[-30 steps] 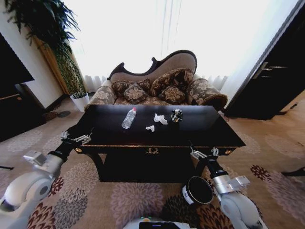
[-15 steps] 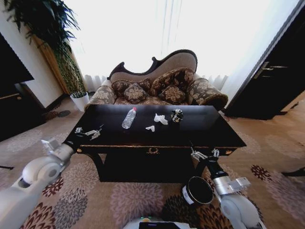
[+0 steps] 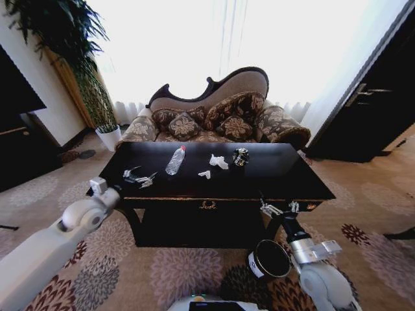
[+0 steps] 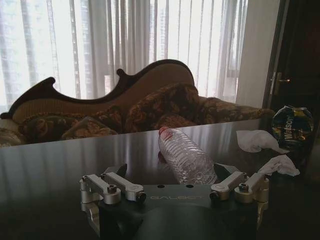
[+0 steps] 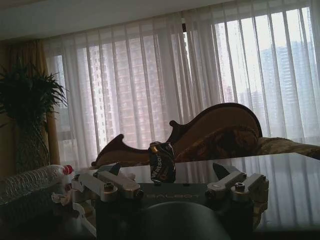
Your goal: Move to the front of the table and place the trash on the table into the trash bin.
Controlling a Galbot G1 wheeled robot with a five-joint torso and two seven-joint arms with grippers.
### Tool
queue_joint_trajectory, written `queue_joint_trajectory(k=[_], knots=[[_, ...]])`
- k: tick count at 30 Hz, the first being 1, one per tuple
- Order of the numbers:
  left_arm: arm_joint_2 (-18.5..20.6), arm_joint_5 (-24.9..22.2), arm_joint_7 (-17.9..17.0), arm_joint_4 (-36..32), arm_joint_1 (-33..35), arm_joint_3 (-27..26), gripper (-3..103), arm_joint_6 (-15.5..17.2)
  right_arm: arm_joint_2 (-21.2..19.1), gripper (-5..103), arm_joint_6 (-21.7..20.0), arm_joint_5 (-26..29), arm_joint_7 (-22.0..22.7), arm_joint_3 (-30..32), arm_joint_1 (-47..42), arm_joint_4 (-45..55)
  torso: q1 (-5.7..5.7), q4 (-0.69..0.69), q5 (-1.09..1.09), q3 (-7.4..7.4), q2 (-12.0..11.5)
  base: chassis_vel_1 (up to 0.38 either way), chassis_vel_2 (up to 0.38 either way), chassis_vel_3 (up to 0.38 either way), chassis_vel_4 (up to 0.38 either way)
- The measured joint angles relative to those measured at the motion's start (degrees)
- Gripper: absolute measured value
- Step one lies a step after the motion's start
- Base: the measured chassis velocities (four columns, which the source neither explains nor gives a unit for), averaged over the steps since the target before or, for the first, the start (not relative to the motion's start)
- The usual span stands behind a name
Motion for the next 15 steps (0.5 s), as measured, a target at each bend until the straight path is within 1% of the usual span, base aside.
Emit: queue_joint_trajectory(k=[3, 4, 7, 8, 15], knots=[[-0.8, 0.2, 0.1, 1.2, -2.7, 3.1, 98, -0.1, -0.2, 100, 0.0, 0.2, 0.0, 0.3, 0.1, -0.2, 0.0, 0.01, -0.01, 0.0, 0.0, 0.0, 0.0, 0.0, 0.0], [-0.8, 0.2, 0.1, 1.2, -2.7, 3.1, 98, -0.1, -0.2, 100, 0.0, 0.2, 0.0, 0.3, 0.1, -0.2, 0.0, 0.01, -0.01, 0.0, 0.0, 0.0, 0.0, 0.0, 0.0], [-1.5, 0.8, 0.5, 3.1, -6.0, 6.7, 97, -0.4, -0.3, 100, 0.0, 0.3, 0.0, 0.4, 0.3, -0.2, 0.0, 0.01, 0.0, 0.0, 0.0, 0.0, 0.0, 0.0, 0.0], [-1.5, 0.8, 0.5, 3.1, -6.0, 6.7, 97, -0.4, -0.3, 100, 0.0, 0.3, 0.0, 0.4, 0.3, -0.2, 0.0, 0.01, 0.0, 0.0, 0.0, 0.0, 0.0, 0.0, 0.0], [-2.5, 1.4, 1.7, 7.4, -11.0, 12.0, 96, -1.1, -0.5, 100, -0.1, 0.7, 0.0, 0.7, 0.2, -0.2, 0.0, 0.01, 0.0, 0.0, 0.0, 0.0, 0.0, 0.0, 0.0]])
